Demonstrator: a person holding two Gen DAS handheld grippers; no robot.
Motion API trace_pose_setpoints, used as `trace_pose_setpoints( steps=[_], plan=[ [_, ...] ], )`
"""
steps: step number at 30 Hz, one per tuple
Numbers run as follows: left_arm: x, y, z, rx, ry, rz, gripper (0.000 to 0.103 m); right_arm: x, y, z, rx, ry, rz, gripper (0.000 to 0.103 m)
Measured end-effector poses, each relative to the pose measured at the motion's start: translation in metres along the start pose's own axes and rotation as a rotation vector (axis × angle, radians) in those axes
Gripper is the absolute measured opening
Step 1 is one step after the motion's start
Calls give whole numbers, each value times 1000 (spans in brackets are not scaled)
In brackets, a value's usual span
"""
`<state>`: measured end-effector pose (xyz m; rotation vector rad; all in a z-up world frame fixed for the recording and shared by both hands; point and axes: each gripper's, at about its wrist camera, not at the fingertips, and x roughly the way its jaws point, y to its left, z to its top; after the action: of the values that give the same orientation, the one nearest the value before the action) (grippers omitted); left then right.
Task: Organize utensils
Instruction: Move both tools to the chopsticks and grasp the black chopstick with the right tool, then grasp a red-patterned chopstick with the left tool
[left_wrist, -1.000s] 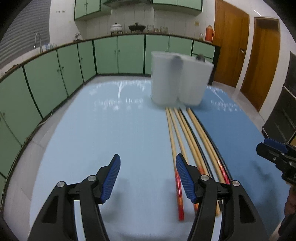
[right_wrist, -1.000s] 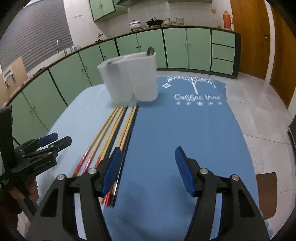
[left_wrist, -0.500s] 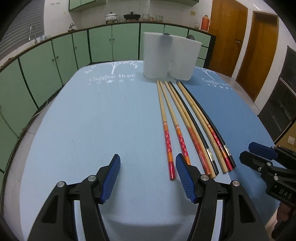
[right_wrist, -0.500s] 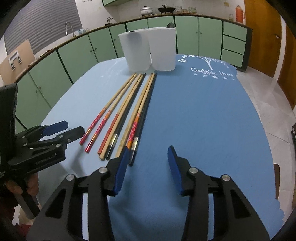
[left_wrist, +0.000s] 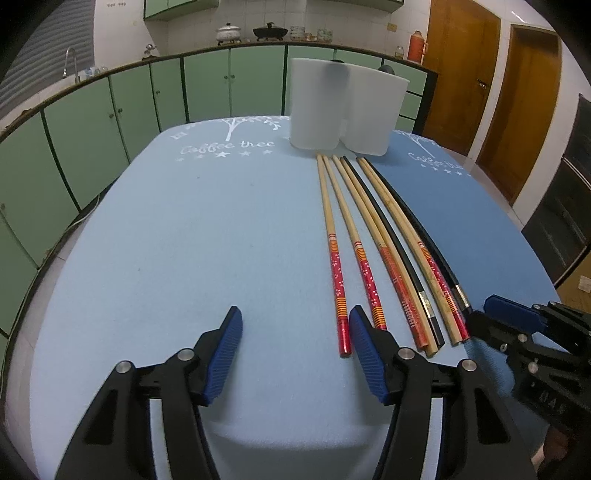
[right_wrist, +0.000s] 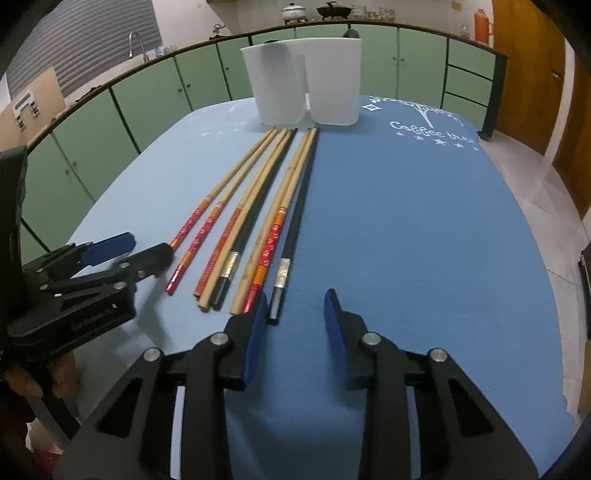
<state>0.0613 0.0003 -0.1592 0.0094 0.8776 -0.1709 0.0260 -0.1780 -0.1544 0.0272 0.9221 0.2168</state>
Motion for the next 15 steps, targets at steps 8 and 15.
trace_pose_setpoints(
  steps=[8,15],
  plan=[
    [-3,0,0,-18,3,3,57,-3,-6,-2,19,-1,20,31],
    [-2,-2,-2,-19,-1,5,55,2,0,-3,2,-14,22,12]
  ],
)
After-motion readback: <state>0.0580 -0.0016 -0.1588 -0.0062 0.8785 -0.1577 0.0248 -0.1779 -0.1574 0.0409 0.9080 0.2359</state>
